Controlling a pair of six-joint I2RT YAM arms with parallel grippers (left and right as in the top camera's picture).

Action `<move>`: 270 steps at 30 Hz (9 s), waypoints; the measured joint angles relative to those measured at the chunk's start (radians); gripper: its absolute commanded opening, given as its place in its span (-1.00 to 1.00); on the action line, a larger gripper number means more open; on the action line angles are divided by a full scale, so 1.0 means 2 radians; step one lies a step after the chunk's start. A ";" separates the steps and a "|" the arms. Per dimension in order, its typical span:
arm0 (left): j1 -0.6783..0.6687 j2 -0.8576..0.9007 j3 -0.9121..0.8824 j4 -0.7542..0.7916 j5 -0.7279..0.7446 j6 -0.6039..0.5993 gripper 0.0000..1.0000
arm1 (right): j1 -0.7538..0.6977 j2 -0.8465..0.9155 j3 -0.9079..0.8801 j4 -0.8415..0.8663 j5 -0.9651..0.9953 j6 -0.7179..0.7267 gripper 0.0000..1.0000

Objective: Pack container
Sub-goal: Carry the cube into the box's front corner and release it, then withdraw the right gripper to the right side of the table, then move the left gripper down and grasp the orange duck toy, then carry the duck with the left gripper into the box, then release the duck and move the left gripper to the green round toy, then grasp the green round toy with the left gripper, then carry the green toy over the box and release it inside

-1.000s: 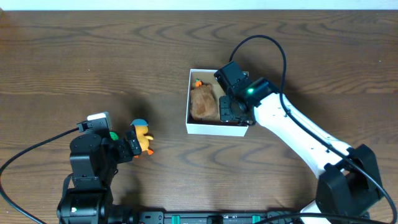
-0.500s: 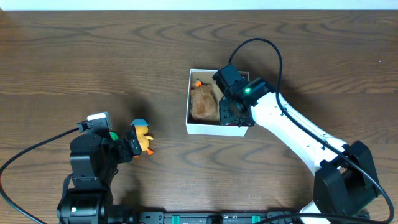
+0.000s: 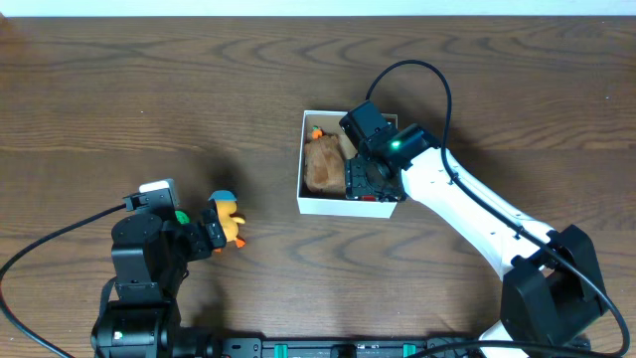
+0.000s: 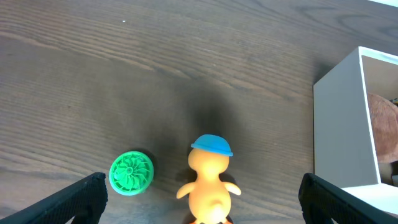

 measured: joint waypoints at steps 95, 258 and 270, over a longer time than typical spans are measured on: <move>-0.302 0.373 0.245 0.118 0.044 0.204 -0.88 | -0.374 -0.063 0.001 -0.085 -0.050 -0.091 0.98; -0.306 0.520 0.255 0.070 0.070 0.039 -0.81 | -0.374 -0.063 0.000 -0.091 -0.048 -0.126 0.99; -0.308 0.546 0.255 0.071 0.070 0.044 0.59 | -0.374 -0.063 0.000 -0.091 -0.048 -0.126 0.99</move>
